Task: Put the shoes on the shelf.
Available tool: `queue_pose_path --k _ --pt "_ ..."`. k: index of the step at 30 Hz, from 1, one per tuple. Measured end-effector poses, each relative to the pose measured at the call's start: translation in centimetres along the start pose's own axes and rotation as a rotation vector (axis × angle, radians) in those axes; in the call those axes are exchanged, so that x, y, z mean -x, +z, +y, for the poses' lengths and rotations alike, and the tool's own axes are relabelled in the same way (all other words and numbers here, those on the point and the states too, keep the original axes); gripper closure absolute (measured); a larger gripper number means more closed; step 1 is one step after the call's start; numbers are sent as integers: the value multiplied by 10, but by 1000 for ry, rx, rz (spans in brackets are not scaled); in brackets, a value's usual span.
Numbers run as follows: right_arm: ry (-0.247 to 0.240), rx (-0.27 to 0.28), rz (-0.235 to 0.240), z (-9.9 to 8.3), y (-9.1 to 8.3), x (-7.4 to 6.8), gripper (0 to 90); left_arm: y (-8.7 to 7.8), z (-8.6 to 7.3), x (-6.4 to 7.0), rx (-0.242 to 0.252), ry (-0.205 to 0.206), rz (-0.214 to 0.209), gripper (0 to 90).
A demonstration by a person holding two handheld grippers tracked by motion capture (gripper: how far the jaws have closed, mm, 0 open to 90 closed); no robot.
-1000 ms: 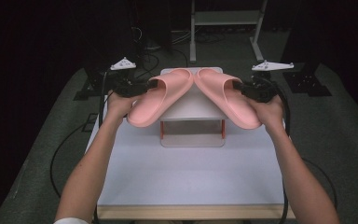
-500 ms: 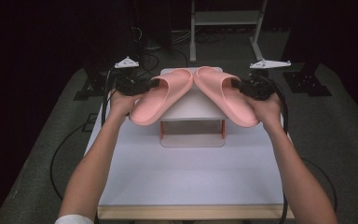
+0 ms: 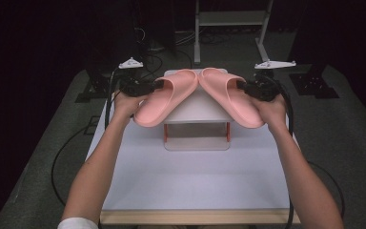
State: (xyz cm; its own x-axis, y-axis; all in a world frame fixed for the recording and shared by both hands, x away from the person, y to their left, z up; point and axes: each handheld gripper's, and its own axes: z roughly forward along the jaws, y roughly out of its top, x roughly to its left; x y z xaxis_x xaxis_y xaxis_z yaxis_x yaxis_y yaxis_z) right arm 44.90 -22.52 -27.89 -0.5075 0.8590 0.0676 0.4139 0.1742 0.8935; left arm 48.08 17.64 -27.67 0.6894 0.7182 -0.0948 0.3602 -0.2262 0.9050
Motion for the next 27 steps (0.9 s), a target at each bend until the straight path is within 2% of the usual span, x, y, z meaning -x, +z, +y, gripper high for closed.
queue_pose_path --k 13,27 --pt "10 -11 -25 -1 7 1 787 6 0 -2 -3 -17 6 704" --pt "15 -14 -32 0 13 -1 773 10 1 -2 -6 -36 5 688"
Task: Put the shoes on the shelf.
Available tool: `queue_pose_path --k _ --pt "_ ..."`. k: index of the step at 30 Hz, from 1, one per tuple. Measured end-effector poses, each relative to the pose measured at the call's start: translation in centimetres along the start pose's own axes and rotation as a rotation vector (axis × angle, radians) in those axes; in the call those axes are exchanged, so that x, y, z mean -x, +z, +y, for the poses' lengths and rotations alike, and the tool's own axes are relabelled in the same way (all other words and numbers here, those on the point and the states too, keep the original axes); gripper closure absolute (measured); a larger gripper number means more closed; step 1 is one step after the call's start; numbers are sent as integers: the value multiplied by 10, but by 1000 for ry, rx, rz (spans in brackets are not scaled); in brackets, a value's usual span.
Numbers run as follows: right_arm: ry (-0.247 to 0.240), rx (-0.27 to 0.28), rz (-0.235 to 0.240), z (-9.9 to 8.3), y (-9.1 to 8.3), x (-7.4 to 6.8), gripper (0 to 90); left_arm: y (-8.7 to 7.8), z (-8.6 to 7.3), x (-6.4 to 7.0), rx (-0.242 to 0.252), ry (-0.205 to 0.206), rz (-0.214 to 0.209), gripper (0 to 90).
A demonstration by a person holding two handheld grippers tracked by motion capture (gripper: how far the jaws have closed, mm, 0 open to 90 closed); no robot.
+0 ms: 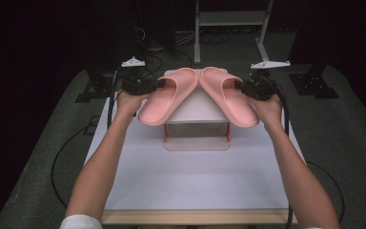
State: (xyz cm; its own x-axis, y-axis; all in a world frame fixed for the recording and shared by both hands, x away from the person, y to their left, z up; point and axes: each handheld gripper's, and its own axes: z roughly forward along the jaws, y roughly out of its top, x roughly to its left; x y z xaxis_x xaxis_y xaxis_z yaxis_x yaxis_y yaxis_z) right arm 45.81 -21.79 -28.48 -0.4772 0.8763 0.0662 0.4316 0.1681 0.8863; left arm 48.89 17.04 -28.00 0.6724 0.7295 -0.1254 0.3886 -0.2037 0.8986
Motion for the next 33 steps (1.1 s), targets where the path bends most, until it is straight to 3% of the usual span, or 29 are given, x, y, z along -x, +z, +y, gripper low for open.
queue_pose_path --k 33 --pt "29 -7 -7 6 12 -8 732 14 0 3 12 -43 7 661"
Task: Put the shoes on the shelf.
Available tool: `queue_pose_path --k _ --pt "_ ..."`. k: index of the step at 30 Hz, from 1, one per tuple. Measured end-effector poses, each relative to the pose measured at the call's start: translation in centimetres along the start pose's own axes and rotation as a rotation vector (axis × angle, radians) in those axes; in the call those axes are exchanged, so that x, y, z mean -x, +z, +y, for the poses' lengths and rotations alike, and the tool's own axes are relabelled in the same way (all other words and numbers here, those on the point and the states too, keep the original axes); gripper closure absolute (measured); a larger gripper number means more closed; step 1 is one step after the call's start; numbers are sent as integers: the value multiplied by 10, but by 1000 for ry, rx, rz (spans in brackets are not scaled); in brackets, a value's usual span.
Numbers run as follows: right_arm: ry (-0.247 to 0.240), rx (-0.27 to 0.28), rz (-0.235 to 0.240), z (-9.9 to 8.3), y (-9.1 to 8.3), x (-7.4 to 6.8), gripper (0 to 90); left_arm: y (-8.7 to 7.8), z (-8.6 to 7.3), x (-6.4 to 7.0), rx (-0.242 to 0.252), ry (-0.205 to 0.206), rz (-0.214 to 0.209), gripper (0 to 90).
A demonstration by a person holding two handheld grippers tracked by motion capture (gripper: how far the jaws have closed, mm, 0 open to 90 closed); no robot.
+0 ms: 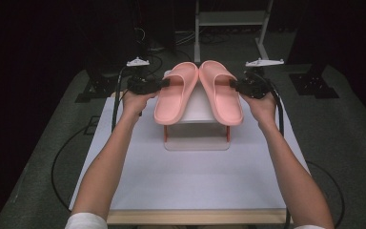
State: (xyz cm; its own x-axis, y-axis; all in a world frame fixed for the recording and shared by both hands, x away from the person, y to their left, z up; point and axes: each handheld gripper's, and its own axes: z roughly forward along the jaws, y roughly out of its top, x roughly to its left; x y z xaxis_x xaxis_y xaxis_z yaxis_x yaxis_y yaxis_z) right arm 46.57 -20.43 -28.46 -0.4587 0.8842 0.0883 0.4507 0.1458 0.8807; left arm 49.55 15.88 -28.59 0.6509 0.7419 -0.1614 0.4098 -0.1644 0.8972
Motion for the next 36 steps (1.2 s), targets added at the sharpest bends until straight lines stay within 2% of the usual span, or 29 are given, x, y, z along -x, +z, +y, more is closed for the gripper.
queue_pose_path --k 22,26,31,36 --pt "22 -6 -4 1 9 -3 702 8 -2 1 -9 -20 9 632" --pt "12 -13 -1 2 12 -6 692 10 -3 0 -9 -25 12 631" --pt "19 -20 -4 2 15 -7 684 13 -4 1 -3 -45 10 622" --pt "17 -21 -5 2 17 -8 677 15 -4 2 -4 -38 3 614"
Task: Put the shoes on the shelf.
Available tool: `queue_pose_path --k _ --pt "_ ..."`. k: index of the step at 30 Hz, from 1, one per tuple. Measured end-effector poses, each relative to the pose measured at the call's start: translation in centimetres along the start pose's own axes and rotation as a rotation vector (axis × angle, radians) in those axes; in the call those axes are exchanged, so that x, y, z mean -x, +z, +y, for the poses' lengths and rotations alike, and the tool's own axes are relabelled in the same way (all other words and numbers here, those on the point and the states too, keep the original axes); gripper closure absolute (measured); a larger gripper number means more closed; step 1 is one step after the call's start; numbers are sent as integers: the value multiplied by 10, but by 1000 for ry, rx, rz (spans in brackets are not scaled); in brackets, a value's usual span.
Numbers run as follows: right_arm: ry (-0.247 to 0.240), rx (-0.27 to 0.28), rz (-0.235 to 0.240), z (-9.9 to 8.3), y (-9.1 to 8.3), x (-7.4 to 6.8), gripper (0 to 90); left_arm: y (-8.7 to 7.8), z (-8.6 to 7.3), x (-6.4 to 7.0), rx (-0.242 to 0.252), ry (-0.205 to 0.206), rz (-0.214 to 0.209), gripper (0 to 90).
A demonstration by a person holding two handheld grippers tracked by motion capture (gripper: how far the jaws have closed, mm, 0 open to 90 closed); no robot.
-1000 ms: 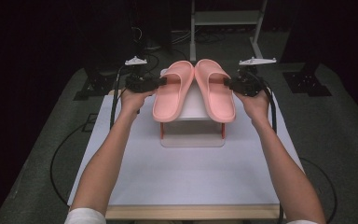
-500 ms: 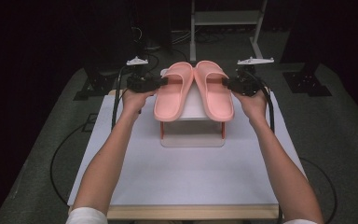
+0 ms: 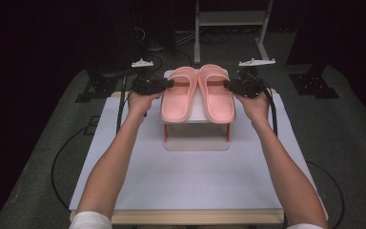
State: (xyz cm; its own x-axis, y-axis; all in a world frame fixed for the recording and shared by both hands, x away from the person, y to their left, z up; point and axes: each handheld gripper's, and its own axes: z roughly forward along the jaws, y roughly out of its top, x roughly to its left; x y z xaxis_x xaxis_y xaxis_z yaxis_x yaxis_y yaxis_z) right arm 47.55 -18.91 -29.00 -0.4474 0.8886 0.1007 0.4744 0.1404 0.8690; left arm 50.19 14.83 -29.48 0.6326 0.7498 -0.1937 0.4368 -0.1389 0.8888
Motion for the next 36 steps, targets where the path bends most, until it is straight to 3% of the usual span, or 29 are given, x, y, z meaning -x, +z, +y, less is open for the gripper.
queue_pose_path --k 36 --pt "46 32 18 1 10 -5 618 8 -1 0 27 -19 -12 586"
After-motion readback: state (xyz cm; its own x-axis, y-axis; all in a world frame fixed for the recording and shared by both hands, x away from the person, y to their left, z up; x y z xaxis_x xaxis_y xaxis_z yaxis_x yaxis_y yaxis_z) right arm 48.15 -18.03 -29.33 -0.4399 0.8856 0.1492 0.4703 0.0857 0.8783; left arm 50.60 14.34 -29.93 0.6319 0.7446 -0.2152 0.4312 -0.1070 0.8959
